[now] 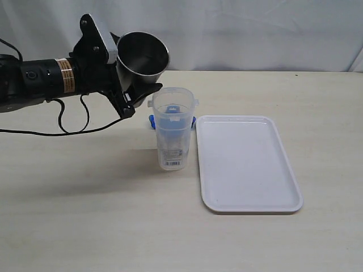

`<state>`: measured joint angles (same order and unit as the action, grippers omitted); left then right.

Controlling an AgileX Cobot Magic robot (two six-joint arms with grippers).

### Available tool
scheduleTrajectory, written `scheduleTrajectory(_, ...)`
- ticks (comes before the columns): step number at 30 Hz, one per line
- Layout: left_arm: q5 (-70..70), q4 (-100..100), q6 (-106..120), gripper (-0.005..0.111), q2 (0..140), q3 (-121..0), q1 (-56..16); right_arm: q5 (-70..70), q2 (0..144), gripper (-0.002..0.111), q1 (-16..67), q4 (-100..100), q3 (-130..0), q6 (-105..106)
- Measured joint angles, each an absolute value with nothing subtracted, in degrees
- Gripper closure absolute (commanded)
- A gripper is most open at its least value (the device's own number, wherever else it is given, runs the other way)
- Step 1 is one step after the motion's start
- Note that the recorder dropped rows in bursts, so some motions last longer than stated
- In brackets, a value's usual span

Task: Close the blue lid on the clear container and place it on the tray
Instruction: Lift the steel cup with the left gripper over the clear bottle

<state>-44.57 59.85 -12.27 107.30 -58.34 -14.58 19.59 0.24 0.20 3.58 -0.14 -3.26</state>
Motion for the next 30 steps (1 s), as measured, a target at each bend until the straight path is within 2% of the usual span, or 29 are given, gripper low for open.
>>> scheduleTrajectory(18, -44.6, 52.6, -13.4, 0.107, 107.3, -58.3, -14.8, 19.6, 0.2, 0.104, 0.2, 3.6, -0.1, -3.3)
scheduleTrajectory(30, -44.2, 49.1, -11.9, 0.107, 107.3, -60.3, -17.6, 19.6, 0.2, 0.104, 0.2, 3.6, -0.1, -3.3)
